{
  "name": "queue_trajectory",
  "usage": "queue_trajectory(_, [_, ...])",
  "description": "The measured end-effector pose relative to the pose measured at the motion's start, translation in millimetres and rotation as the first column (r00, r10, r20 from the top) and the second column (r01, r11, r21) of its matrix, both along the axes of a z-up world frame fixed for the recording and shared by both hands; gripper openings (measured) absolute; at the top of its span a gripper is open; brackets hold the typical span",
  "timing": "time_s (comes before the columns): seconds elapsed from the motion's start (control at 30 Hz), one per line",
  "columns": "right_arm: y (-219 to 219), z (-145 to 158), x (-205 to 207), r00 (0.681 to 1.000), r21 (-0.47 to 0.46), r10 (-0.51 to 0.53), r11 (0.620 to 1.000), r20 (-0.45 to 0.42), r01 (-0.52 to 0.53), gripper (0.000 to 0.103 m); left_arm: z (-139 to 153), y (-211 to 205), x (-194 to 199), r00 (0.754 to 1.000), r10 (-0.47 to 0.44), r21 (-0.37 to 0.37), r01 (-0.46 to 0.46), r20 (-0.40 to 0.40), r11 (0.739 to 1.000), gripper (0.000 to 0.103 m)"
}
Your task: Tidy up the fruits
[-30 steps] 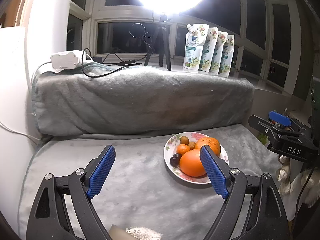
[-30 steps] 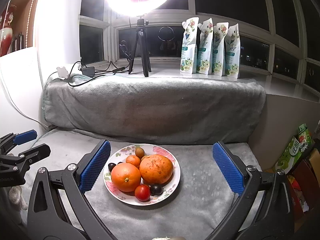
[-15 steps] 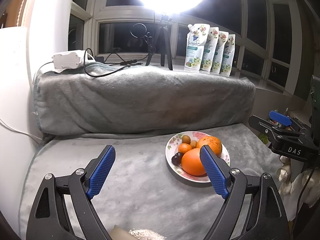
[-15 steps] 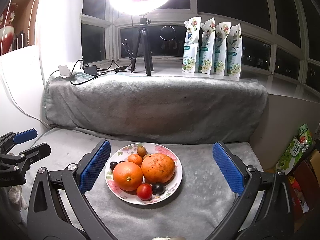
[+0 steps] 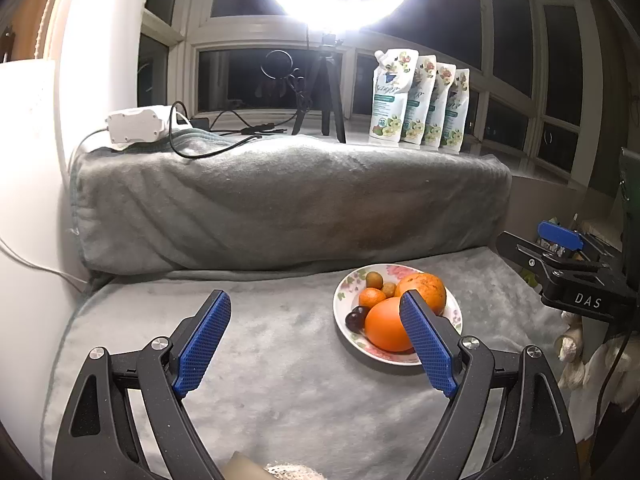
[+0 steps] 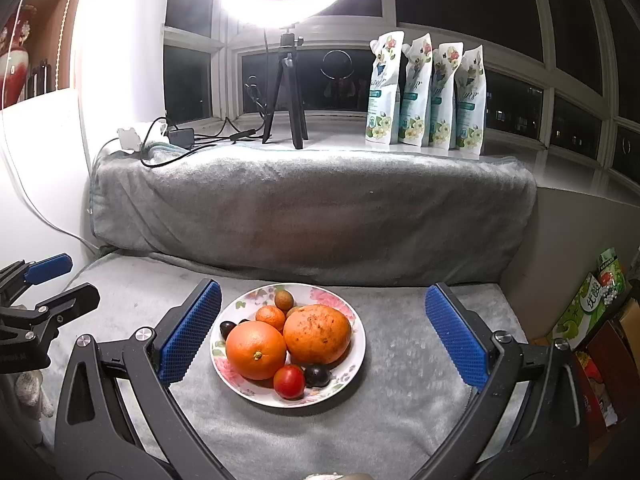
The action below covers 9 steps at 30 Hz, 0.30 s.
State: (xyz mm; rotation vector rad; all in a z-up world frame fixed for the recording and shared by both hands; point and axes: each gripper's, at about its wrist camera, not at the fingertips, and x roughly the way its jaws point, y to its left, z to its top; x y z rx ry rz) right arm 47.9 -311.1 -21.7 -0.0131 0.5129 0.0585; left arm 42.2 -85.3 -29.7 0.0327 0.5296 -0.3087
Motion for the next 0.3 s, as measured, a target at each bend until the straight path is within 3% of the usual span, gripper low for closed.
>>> queue_trajectory(0.3, [-0.1, -2.1, 1.6, 1.000, -0.002, 0.008, 1.000, -0.005, -0.008, 0.103, 0.0, -1.3, -1.4, 1.000, 0.001, 0.007, -0.001, 0.007, 1.000, 0.087])
